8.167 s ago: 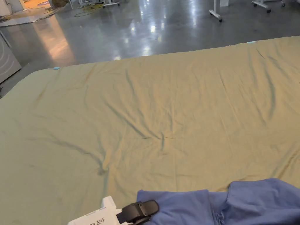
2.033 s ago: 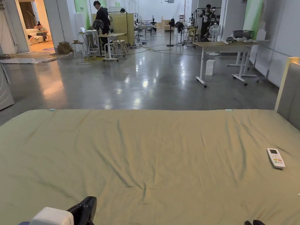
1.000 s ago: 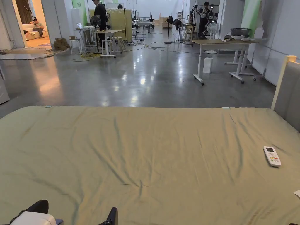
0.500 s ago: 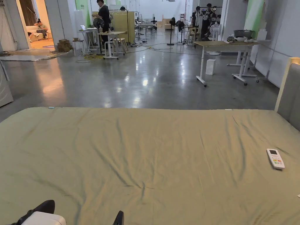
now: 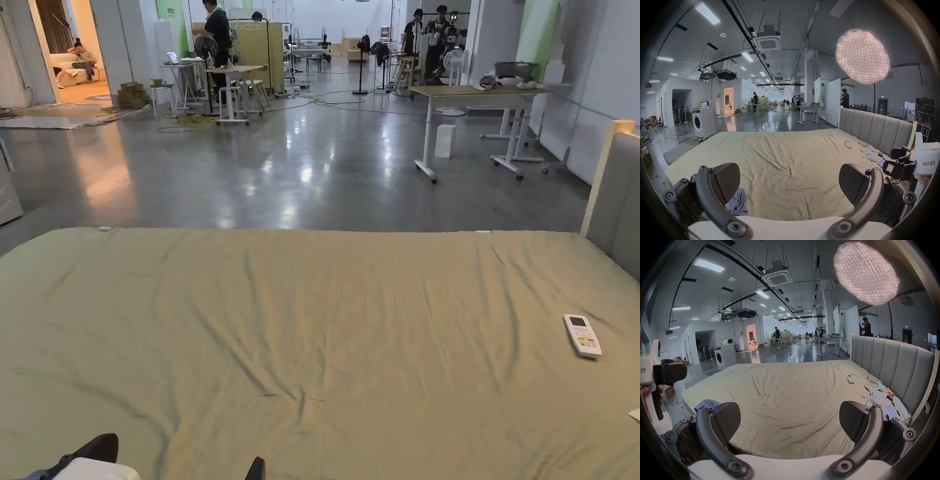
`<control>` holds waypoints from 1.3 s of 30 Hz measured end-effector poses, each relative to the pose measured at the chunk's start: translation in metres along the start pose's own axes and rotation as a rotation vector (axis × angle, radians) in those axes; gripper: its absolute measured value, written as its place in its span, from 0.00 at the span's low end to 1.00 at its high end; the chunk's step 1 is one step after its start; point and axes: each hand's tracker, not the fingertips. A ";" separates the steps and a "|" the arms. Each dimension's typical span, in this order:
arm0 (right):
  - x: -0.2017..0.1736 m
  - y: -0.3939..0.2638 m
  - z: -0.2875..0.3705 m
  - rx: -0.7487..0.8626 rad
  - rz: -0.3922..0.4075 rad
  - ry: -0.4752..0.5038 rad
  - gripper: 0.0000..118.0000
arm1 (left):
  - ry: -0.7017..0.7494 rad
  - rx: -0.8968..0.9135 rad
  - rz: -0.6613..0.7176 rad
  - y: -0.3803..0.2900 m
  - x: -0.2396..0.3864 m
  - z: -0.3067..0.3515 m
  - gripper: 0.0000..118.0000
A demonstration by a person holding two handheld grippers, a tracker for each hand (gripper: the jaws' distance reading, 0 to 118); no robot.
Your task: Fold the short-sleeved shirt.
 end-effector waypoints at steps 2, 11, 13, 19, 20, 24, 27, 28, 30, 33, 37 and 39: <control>0.000 0.001 -0.001 0.004 -0.004 0.011 1.00 | 0.001 -0.001 0.000 0.001 0.000 0.000 1.00; 0.003 0.018 -0.004 -0.029 -0.247 -0.118 1.00 | -0.002 0.004 0.000 0.004 0.001 0.001 1.00; 0.006 0.024 -0.005 -0.137 -0.388 -0.116 1.00 | -0.005 0.004 0.005 0.005 0.000 0.001 1.00; 0.015 0.033 0.013 -0.095 -0.604 0.128 1.00 | -0.009 0.001 0.015 0.004 0.001 0.000 1.00; 0.012 0.038 0.014 -0.104 -0.574 0.098 1.00 | -0.008 -0.001 0.014 0.004 0.001 0.000 1.00; 0.009 0.047 0.018 -0.104 -0.543 0.049 1.00 | -0.016 0.000 0.014 0.004 0.002 0.001 1.00; 0.017 0.043 0.020 -0.100 -0.650 0.106 1.00 | -0.021 0.000 0.015 0.004 0.003 0.001 1.00; 0.019 0.043 0.022 -0.096 -0.650 0.102 1.00 | -0.020 -0.001 0.014 0.004 0.003 0.001 1.00; 0.020 0.043 0.024 -0.083 -0.651 0.089 1.00 | -0.017 -0.001 0.011 0.004 0.003 0.001 1.00; 0.018 0.047 0.025 -0.078 -0.566 0.016 1.00 | -0.018 -0.002 0.013 0.005 0.003 0.001 1.00; 0.014 0.046 0.022 -0.099 -0.555 0.007 1.00 | -0.027 0.001 0.013 0.005 0.005 0.001 1.00; 0.011 0.044 0.021 -0.098 -0.539 -0.004 1.00 | -0.028 0.000 0.008 0.004 0.007 0.001 1.00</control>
